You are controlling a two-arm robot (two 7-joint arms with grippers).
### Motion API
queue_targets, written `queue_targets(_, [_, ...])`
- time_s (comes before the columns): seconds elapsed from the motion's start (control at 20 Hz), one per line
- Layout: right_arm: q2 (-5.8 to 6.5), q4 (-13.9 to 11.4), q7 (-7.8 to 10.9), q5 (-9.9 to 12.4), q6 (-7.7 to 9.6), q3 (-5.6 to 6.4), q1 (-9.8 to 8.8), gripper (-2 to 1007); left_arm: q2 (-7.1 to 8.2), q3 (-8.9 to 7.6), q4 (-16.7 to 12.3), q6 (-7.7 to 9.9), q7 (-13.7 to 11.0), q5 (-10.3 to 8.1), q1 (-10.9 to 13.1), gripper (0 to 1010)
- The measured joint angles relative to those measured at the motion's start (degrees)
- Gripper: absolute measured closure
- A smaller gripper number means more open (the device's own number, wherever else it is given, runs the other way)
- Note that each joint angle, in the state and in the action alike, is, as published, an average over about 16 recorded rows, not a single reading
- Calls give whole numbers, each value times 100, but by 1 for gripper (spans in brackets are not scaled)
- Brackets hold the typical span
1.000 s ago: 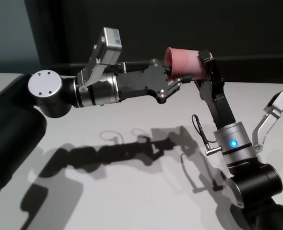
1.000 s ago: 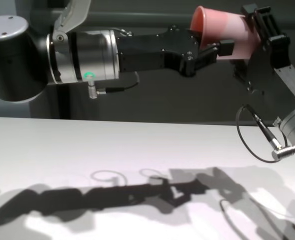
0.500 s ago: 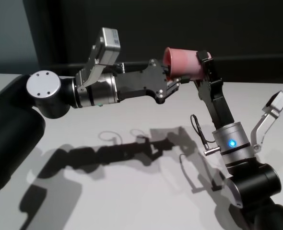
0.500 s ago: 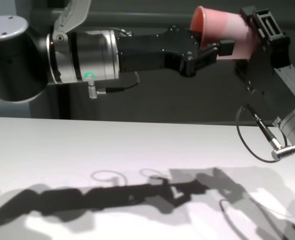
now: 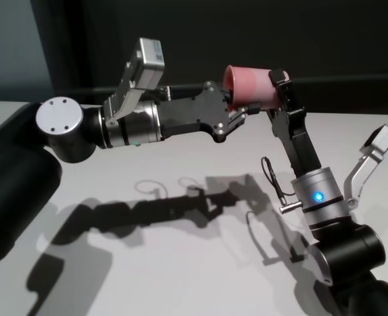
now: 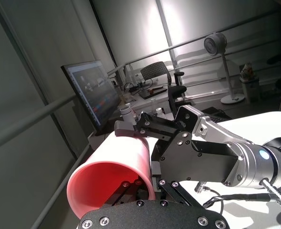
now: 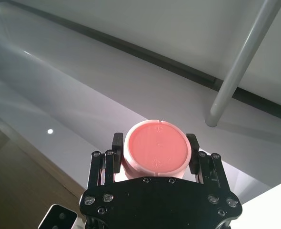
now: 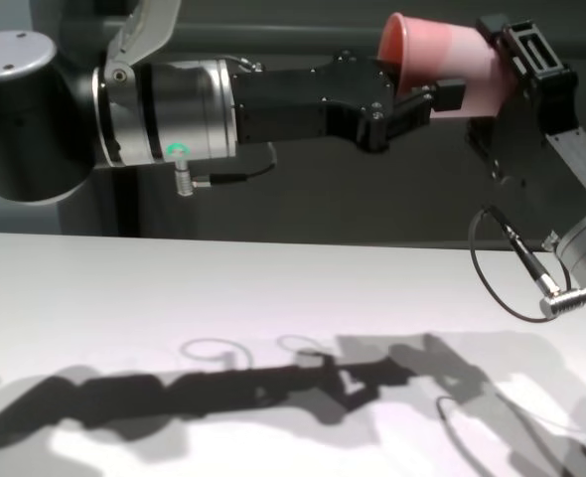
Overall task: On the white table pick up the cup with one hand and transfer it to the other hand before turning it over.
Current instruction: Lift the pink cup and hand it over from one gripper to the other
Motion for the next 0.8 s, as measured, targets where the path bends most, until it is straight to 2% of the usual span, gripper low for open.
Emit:
queue_targets(0.55, [-4,2,6,-6,2,5,0,244,0,0,0,0,0,0,0,965])
queue_targets(0.8, [-6,4,7,-9,3,7,0,244,0,0,-1,0,0,0,0,931])
